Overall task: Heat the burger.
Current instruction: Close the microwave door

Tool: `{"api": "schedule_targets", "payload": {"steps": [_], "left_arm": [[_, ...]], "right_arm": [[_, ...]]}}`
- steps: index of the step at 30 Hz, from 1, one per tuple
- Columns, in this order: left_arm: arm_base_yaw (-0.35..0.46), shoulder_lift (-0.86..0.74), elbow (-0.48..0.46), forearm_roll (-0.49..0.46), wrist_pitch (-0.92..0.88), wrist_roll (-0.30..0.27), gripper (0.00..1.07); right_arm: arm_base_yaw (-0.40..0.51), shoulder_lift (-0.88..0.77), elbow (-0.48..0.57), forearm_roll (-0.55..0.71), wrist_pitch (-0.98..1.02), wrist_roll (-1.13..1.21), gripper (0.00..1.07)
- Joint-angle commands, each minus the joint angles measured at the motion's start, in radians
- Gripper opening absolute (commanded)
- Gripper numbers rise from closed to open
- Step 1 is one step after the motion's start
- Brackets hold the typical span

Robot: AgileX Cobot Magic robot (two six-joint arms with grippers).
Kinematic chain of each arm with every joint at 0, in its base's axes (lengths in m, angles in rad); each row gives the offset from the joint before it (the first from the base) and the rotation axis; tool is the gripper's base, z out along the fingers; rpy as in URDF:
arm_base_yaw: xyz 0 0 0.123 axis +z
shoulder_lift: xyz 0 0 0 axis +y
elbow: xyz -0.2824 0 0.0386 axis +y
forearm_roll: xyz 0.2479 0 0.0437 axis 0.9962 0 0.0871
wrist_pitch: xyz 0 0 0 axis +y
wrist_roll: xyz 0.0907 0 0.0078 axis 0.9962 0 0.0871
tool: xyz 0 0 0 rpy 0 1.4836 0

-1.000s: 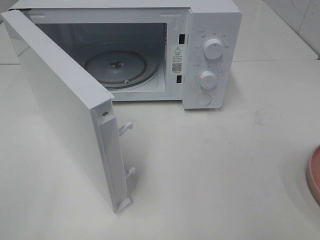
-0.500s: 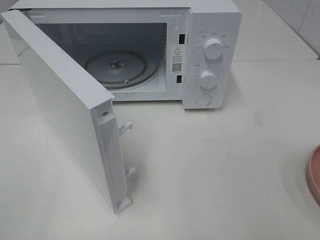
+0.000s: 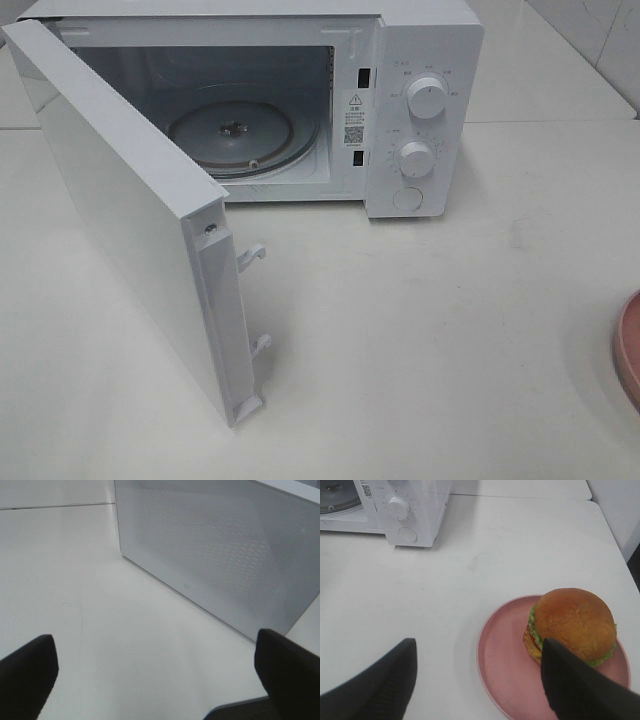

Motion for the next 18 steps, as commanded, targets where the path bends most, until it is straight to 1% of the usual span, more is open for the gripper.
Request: {"api": "schedule_targets", "payload": {"steps": [1, 18], "left_arm": [[0.000, -0.015, 0.003, -0.001, 0.000, -0.004, 1.00], [0.000, -0.010, 0.003, -0.004, 0.000, -0.004, 1.00]], "right_arm": [[-0.004, -0.028, 0.003, 0.001, -0.011, -0.011, 0.69], [-0.004, -0.028, 0.003, 0.001, -0.011, -0.011, 0.69]]}}
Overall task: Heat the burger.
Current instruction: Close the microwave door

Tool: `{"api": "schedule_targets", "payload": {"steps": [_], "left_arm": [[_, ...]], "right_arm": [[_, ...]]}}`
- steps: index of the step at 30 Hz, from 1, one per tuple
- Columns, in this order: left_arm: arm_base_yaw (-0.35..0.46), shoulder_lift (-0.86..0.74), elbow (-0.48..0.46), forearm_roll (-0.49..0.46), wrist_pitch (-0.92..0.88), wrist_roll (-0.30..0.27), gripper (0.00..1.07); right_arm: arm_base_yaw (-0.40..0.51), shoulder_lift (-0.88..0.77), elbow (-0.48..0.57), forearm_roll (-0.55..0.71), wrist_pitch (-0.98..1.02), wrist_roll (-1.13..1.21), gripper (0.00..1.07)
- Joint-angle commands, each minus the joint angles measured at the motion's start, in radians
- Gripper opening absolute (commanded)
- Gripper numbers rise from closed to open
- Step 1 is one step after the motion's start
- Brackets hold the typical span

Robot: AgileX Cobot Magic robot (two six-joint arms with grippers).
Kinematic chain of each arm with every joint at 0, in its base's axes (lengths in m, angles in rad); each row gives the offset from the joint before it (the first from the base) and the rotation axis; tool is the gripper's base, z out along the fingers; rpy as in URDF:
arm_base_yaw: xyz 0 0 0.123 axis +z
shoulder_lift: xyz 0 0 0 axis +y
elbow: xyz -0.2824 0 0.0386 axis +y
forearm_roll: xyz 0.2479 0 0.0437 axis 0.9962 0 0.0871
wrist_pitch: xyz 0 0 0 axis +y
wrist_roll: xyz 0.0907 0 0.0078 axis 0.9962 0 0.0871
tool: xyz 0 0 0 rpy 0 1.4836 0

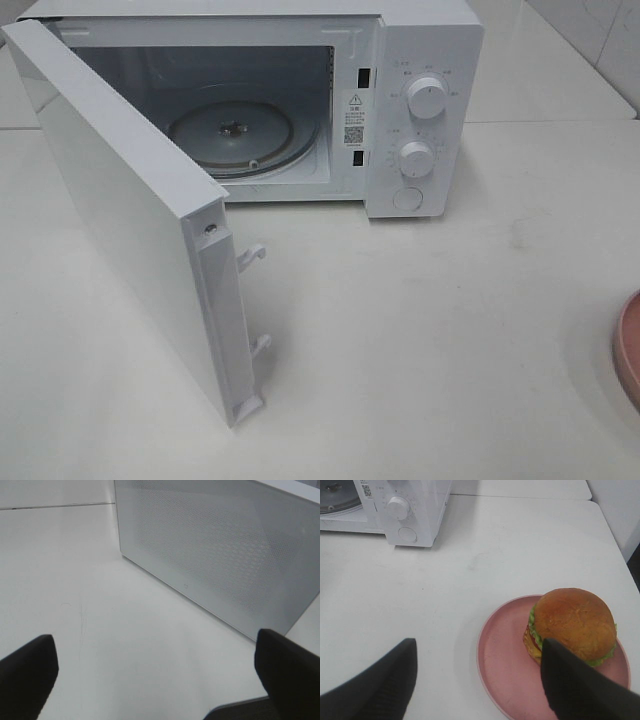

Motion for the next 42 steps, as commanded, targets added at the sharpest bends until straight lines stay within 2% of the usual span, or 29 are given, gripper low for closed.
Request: {"api": "schedule_targets", "payload": {"steps": [1, 10, 15, 17, 18, 19, 20, 22, 23, 24, 25, 26, 27, 28, 29, 30, 32, 39, 42], "left_arm": [[0.000, -0.003, 0.003, -0.005, 0.000, -0.004, 1.00], [0.000, 0.042, -0.021, -0.029, -0.022, -0.004, 0.96], [0.000, 0.116, -0.055, -0.031, -0.089, -0.004, 0.88], [0.000, 0.173, -0.054, -0.031, -0.116, -0.004, 0.79], [0.000, 0.173, -0.054, -0.031, -0.116, -0.004, 0.79], [0.000, 0.207, -0.054, -0.031, -0.139, -0.004, 0.71], [0.000, 0.207, -0.054, -0.031, -0.139, -0.004, 0.71], [0.000, 0.261, -0.054, -0.031, -0.179, -0.004, 0.58], [0.000, 0.261, -0.054, -0.031, -0.179, -0.004, 0.58], [0.000, 0.300, -0.054, -0.031, -0.197, -0.004, 0.47], [0.000, 0.300, -0.054, -0.031, -0.197, -0.004, 0.47], [0.000, 0.320, -0.054, -0.032, -0.206, -0.004, 0.41], [0.000, 0.360, -0.054, -0.031, -0.229, -0.004, 0.28], [0.000, 0.360, -0.054, -0.031, -0.229, -0.004, 0.28], [0.000, 0.402, -0.053, -0.031, -0.250, -0.002, 0.15], [0.000, 0.402, -0.053, -0.031, -0.250, -0.002, 0.15], [0.000, 0.474, -0.053, -0.030, -0.292, 0.023, 0.00], [0.000, 0.598, -0.053, -0.035, -0.437, 0.056, 0.00], [-0.001, 0.676, -0.053, -0.062, -0.544, 0.094, 0.00]], "right_arm": [[-0.004, -0.028, 0.003, 0.001, -0.011, -0.011, 0.68], [-0.004, -0.028, 0.003, 0.001, -0.011, -0.011, 0.68], [-0.004, -0.028, 0.003, 0.001, -0.011, -0.011, 0.68], [-0.004, -0.028, 0.003, 0.001, -0.011, -0.011, 0.68], [-0.004, -0.028, 0.003, 0.001, -0.011, -0.011, 0.68], [-0.004, -0.028, 0.003, 0.001, -0.011, -0.011, 0.68], [-0.004, -0.028, 0.003, 0.001, -0.011, -0.011, 0.68], [-0.004, -0.028, 0.003, 0.001, -0.011, -0.011, 0.68], [-0.004, -0.028, 0.003, 0.001, -0.011, -0.011, 0.68], [-0.004, -0.028, 0.003, 0.001, -0.011, -0.011, 0.68], [-0.004, -0.028, 0.003, 0.001, -0.011, -0.011, 0.68], [-0.004, -0.028, 0.003, 0.001, -0.011, -0.011, 0.68], [-0.004, -0.028, 0.003, 0.001, -0.011, -0.011, 0.68], [-0.004, -0.028, 0.003, 0.001, -0.011, -0.011, 0.68], [-0.004, -0.028, 0.003, 0.001, -0.011, -0.011, 0.68], [-0.004, -0.028, 0.003, 0.001, -0.011, -0.011, 0.68], [-0.004, -0.028, 0.003, 0.001, -0.011, -0.011, 0.68], [-0.004, -0.028, 0.003, 0.001, -0.011, -0.011, 0.68], [-0.004, -0.028, 0.003, 0.001, -0.011, -0.011, 0.68]]}}
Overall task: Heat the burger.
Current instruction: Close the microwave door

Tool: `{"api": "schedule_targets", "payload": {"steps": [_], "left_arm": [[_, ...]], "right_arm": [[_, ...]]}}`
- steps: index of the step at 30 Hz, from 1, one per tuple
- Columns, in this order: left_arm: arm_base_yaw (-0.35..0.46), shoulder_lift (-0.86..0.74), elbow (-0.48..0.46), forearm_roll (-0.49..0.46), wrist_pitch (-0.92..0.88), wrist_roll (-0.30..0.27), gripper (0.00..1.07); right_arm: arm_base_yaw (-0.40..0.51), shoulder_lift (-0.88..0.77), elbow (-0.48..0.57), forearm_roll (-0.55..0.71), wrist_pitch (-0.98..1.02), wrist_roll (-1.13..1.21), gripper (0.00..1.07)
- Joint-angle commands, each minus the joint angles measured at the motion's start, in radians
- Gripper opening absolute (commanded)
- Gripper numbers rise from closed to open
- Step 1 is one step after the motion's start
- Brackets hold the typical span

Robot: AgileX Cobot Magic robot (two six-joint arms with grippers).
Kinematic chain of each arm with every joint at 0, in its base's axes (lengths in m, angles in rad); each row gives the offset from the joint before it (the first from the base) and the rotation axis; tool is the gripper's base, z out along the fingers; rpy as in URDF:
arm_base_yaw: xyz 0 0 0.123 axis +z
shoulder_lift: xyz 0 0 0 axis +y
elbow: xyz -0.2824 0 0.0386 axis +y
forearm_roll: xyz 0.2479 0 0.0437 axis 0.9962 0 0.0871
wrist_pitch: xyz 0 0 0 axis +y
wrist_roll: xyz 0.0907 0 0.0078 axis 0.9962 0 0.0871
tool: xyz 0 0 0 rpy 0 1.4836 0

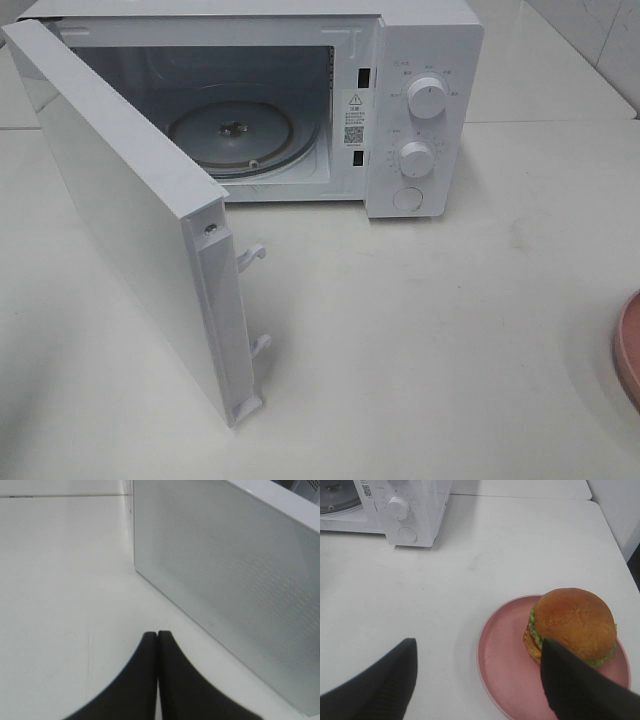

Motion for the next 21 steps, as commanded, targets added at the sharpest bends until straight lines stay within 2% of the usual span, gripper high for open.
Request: {"api": "schedule_targets", "payload": {"steps": [1, 8, 10, 13, 15, 17, 18, 21], "left_arm": [[-0.001, 0.065, -0.005, -0.037, -0.113, 0.038, 0.00], [-0.002, 0.184, -0.002, -0.104, -0.284, 0.098, 0.00], [-0.011, 0.253, 0.051, -0.184, -0.459, 0.144, 0.00], [-0.020, 0.265, 0.068, -0.191, -0.489, 0.148, 0.00], [-0.088, 0.323, 0.151, -0.195, -0.642, 0.149, 0.00], [-0.108, 0.336, 0.167, -0.195, -0.693, 0.147, 0.00], [-0.158, 0.369, 0.206, -0.194, -0.799, 0.133, 0.00], [-0.178, 0.385, 0.219, -0.194, -0.860, 0.125, 0.00]], "right_arm": [[-0.004, -0.028, 0.003, 0.000, -0.011, -0.011, 0.68], [-0.004, -0.028, 0.003, 0.000, -0.011, -0.011, 0.68], [-0.004, -0.028, 0.003, 0.000, -0.011, -0.011, 0.68], [-0.004, -0.028, 0.003, 0.000, -0.011, -0.011, 0.68], [-0.004, -0.028, 0.003, 0.000, -0.011, -0.011, 0.68], [-0.004, -0.028, 0.003, 0.000, -0.011, -0.011, 0.68], [-0.004, -0.028, 0.003, 0.000, -0.011, -0.011, 0.68], [-0.004, -0.028, 0.003, 0.000, -0.011, -0.011, 0.68]]}}
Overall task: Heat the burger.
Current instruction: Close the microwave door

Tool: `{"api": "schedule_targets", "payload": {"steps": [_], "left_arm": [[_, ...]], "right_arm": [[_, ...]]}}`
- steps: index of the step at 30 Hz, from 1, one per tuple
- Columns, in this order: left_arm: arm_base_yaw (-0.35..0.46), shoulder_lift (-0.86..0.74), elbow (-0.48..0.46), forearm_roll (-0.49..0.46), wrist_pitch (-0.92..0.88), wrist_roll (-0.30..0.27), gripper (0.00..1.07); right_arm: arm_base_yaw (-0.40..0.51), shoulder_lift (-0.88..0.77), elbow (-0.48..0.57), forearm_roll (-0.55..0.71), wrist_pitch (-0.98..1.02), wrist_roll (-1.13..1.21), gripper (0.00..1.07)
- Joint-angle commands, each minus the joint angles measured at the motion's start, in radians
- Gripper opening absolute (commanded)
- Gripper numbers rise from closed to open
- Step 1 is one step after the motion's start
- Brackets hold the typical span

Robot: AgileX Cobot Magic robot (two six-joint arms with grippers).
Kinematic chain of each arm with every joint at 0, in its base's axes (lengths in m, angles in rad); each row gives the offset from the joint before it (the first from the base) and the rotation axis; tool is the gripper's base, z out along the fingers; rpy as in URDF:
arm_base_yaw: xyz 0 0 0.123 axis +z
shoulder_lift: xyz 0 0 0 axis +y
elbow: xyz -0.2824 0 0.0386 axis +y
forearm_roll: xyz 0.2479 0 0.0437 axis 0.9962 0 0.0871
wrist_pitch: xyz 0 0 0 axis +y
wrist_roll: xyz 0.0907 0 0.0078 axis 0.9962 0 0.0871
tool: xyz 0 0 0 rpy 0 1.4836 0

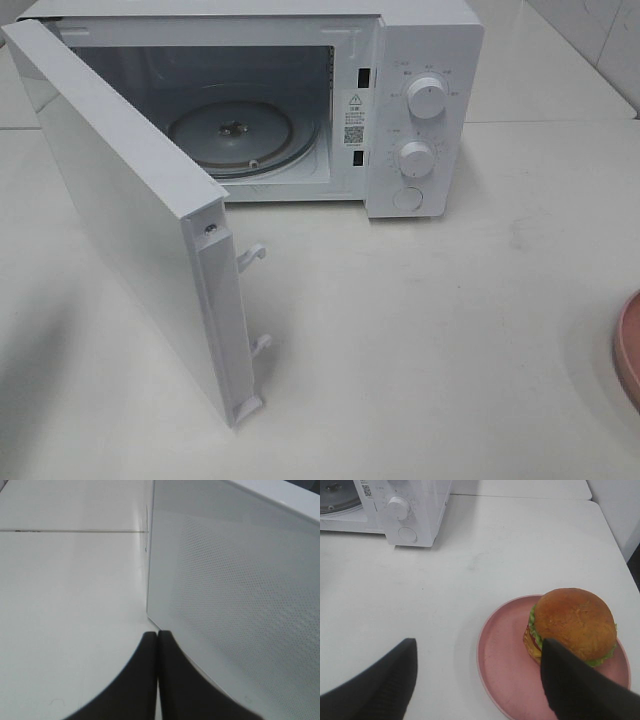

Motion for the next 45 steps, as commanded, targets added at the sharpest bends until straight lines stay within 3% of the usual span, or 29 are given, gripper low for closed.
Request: {"api": "schedule_targets", "payload": {"steps": [1, 5, 7, 8, 9, 10, 13, 15, 16, 18, 23, 31, 45], "left_arm": [[-0.092, 0.072, 0.063, -0.008, -0.251, -0.039, 0.00], [-0.132, 0.145, 0.081, 0.004, -0.365, -0.071, 0.00], [-0.150, 0.235, 0.081, 0.066, -0.454, -0.139, 0.00], [-0.150, 0.235, 0.081, 0.066, -0.454, -0.139, 0.00], [-0.150, 0.258, 0.081, 0.100, -0.477, -0.173, 0.00], [-0.150, 0.305, 0.081, 0.178, -0.528, -0.248, 0.00], [-0.150, 0.328, 0.081, 0.230, -0.561, -0.287, 0.00], [-0.150, 0.409, 0.081, 0.421, -0.716, -0.394, 0.00], [-0.150, 0.409, 0.081, 0.421, -0.716, -0.394, 0.00], [-0.150, 0.478, 0.081, 0.514, -0.820, -0.415, 0.00], [-0.150, 0.556, 0.074, 0.523, -0.885, -0.461, 0.00], [-0.150, 0.600, 0.012, 0.592, -0.892, -0.473, 0.00], [-0.150, 0.662, -0.021, 0.609, -0.898, -0.506, 0.00]], "right_arm": [[-0.004, -0.028, 0.003, 0.000, -0.011, -0.011, 0.68], [-0.004, -0.028, 0.003, 0.000, -0.011, -0.011, 0.68], [-0.004, -0.028, 0.003, 0.000, -0.011, -0.011, 0.68], [-0.004, -0.028, 0.003, 0.000, -0.011, -0.011, 0.68], [-0.004, -0.028, 0.003, 0.000, -0.011, -0.011, 0.68], [-0.004, -0.028, 0.003, 0.000, -0.011, -0.011, 0.68], [-0.004, -0.028, 0.003, 0.000, -0.011, -0.011, 0.68], [-0.004, -0.028, 0.003, 0.000, -0.011, -0.011, 0.68], [-0.004, -0.028, 0.003, 0.000, -0.011, -0.011, 0.68], [-0.004, -0.028, 0.003, 0.000, -0.011, -0.011, 0.68], [-0.004, -0.028, 0.003, 0.000, -0.011, -0.011, 0.68], [-0.004, -0.028, 0.003, 0.000, -0.011, -0.011, 0.68], [-0.004, -0.028, 0.003, 0.000, -0.011, -0.011, 0.68]]}}
